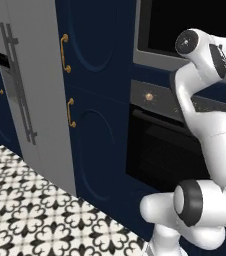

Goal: Pick the cucumber from the sink and place it in the bowl. Then pick the bowl and place it in the microwave. Then close the microwave door and press the start button.

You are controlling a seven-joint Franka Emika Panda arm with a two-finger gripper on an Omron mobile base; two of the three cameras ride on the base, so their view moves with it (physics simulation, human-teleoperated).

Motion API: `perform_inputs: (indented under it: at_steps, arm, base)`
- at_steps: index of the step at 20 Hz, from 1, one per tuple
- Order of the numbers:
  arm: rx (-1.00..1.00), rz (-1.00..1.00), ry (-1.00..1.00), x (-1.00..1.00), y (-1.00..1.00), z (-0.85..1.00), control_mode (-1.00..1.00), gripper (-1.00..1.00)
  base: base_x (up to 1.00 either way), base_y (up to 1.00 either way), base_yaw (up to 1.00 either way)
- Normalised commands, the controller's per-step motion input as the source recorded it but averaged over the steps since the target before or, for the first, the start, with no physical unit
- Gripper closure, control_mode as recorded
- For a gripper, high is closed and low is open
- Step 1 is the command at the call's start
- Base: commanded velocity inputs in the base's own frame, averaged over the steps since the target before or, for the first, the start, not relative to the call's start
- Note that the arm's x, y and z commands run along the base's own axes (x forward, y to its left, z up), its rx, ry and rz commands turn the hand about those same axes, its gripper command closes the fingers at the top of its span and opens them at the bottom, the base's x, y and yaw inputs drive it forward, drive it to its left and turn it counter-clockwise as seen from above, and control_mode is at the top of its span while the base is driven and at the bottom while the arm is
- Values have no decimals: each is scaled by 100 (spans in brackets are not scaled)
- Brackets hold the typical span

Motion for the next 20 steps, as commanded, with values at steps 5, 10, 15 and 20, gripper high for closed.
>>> perform_inputs:
  at_steps: [5,10,15,20]
  arm:
    - [0,0,-21,-80,28,24,-100,-100]
    - [0,4,-2,-78,41,20,-100,100]
    - [-1,5,-15,-98,18,0,-100,100]
    - [1,0,-24,-94,-25,0,-100,100]
  base:
    - [0,0,0]
    - [0,0,0]
    - [0,0,0]
    - [0,0,0]
